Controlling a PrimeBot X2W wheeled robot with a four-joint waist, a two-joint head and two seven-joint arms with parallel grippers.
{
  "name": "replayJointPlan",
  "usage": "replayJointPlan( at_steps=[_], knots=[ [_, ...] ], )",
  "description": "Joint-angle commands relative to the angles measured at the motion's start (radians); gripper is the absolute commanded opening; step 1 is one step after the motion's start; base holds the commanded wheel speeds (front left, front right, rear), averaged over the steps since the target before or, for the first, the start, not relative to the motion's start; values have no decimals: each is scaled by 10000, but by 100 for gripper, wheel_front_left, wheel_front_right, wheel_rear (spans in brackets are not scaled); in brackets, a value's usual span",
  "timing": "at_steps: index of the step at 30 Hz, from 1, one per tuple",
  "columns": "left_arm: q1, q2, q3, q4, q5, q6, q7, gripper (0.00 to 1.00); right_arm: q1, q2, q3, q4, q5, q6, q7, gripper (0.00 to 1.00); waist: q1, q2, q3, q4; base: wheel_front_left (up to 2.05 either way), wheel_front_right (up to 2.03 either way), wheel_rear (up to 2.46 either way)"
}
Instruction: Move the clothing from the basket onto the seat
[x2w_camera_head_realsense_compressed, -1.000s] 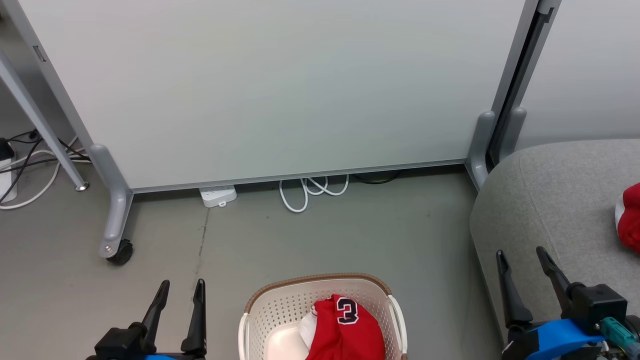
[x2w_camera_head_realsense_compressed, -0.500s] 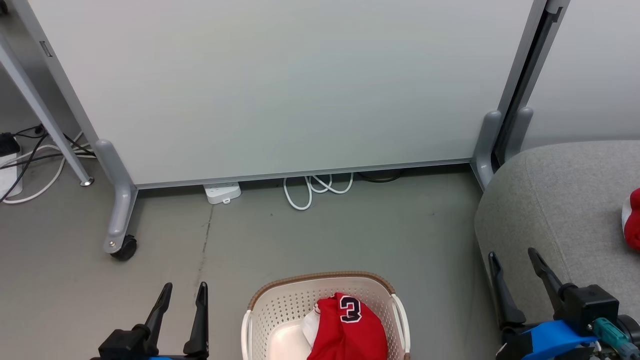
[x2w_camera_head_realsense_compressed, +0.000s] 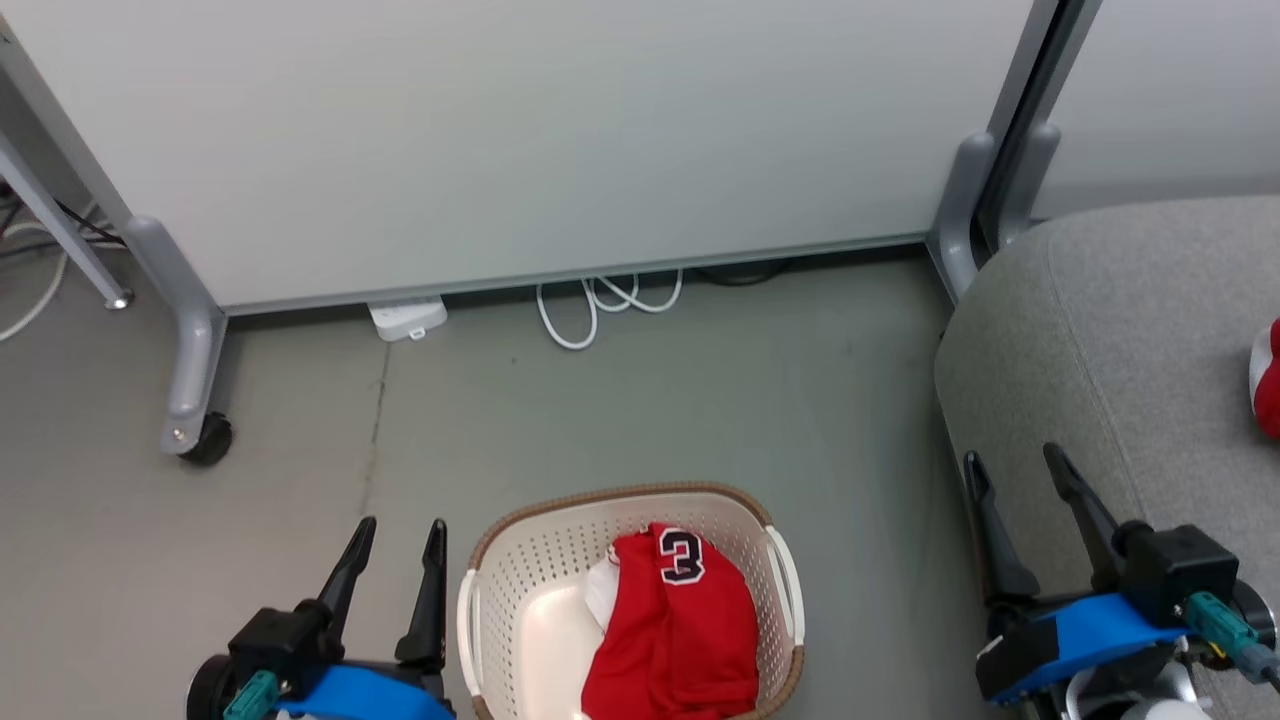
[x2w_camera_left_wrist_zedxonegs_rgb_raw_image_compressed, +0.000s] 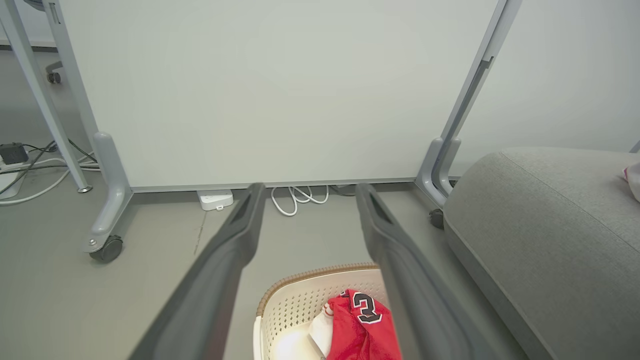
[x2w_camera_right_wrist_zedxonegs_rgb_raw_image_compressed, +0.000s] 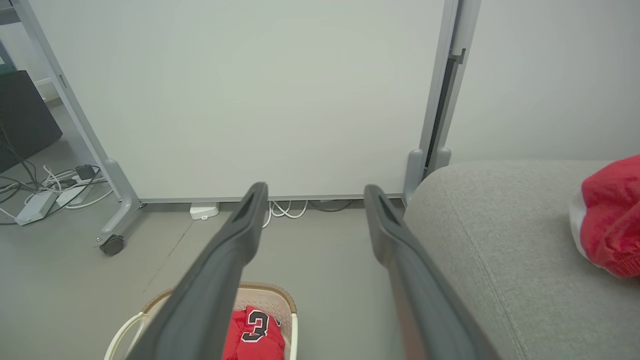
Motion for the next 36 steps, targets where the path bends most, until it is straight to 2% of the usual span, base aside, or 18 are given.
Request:
replayJointPlan(
  at_steps=[1, 9, 17, 27, 36],
  knots=[
    [-275, 60, -67, 51, 54, -35, -31, 100, -239, 21, 40, -37, 54, -3, -73, 100, -1, 0, 765, -336, 0, 0, 0],
    [-2152, 224, -715, 827, 83, -35, -31, 100, -2009, 19, 487, 39, -46, -3, -444, 100, -1, 0, 3428, -1413, 0, 0, 0],
    [-4189, 456, -1508, 2574, -249, -36, -31, 100, -3450, 21, 992, 337, 184, -3, -1009, 100, -1, 0, 5579, -2500, 0, 0, 0],
    [-6273, 586, -1872, 5541, -1249, -36, 406, 100, -4371, 26, 1907, 765, 879, -3, -1789, 100, -1, 0, 7304, -3513, 0, 0, 0],
    [-7539, 948, -1586, 7104, -1840, 13, 798, 100, -4844, 25, 2681, 1201, 1579, -3, -2375, 100, -1, 0, 8367, -4179, 0, 0, 0]
  ],
)
